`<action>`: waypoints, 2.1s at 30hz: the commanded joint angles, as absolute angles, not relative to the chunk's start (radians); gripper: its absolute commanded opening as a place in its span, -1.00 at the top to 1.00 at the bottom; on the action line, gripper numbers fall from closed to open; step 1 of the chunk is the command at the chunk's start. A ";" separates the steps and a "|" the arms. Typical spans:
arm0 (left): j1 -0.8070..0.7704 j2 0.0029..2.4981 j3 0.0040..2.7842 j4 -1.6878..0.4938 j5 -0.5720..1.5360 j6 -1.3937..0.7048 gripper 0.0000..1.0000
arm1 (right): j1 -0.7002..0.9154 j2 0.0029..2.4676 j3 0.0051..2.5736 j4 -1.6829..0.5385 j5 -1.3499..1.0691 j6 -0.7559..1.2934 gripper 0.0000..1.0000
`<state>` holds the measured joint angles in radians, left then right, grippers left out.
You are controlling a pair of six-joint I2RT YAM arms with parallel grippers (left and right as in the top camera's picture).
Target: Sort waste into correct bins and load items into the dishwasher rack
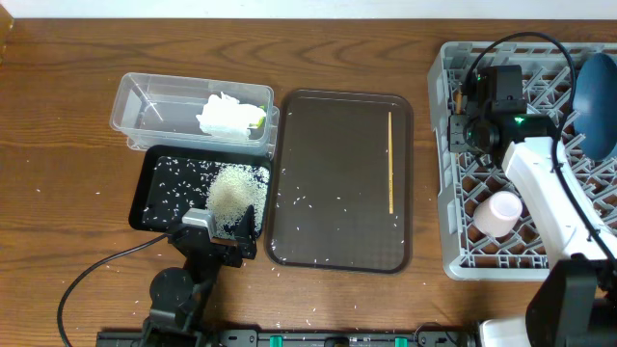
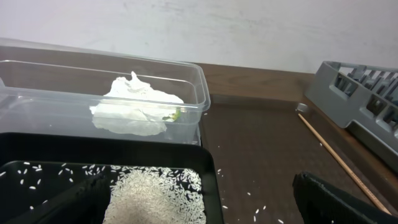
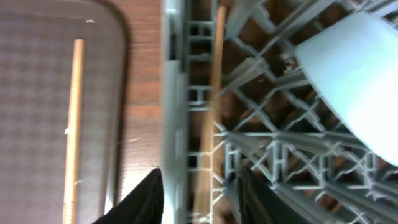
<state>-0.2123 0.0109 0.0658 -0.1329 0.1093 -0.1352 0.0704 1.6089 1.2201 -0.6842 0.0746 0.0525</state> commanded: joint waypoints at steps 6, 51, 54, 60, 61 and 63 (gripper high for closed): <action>-0.215 0.004 0.042 -0.144 0.123 -0.143 -0.93 | 0.316 1.459 1.230 -0.705 -0.023 0.147 -0.01; -0.215 0.004 0.042 -0.144 0.123 -0.143 -0.93 | 0.231 1.497 1.244 -0.638 0.176 0.019 0.98; -0.215 0.004 0.042 -0.144 0.123 -0.143 -0.93 | 0.139 1.475 1.244 -0.625 0.170 -0.009 0.98; -0.215 0.004 0.043 -0.144 0.123 -0.143 -0.93 | 0.059 1.554 1.242 -0.611 0.076 -0.009 0.98; -0.215 0.004 0.042 -0.144 0.123 -0.143 -0.93 | 0.059 1.579 1.242 -0.595 0.088 -0.009 0.98; -0.215 0.004 0.042 -0.144 0.123 -0.143 -0.93 | 0.059 1.624 1.242 -0.564 0.117 -0.009 0.97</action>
<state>-0.2123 0.0109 0.0658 -0.1329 0.1093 -0.1352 0.0643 1.5658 1.2465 -0.5831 0.1200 0.0170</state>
